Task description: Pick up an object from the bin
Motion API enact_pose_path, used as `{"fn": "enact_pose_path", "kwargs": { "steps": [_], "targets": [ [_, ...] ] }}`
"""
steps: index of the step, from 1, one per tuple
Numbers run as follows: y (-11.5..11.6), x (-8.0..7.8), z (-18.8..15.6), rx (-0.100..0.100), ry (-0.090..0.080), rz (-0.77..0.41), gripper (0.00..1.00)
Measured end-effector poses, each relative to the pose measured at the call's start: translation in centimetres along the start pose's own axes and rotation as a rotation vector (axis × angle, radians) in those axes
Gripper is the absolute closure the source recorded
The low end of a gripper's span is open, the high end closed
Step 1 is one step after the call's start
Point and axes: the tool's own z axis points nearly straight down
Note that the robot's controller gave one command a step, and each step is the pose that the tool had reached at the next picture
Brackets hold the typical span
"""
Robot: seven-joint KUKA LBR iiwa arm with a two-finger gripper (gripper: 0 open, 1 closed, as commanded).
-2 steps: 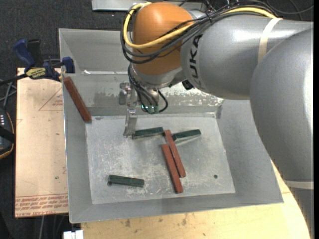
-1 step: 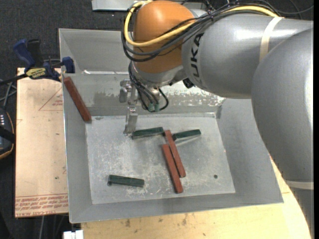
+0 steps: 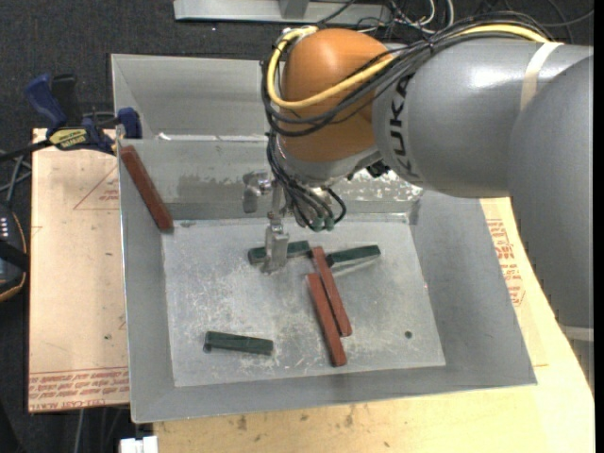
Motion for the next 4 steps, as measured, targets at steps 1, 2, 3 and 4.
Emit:
{"fn": "enact_pose_path", "kwargs": {
  "steps": [1, 2, 3, 4],
  "targets": [
    [-3.5, 2.3, 5.6, 0.004, 0.001, -0.149, 0.00],
    [-4.3, -0.7, 11.6, 0.001, 0.004, -0.236, 1.00],
    [-4.3, -0.7, 11.6, 0.001, 0.004, -0.236, 1.00],
    [-6.2, -1.0, -1.2, 0.002, 0.003, -0.217, 1.00]
  ]
}}
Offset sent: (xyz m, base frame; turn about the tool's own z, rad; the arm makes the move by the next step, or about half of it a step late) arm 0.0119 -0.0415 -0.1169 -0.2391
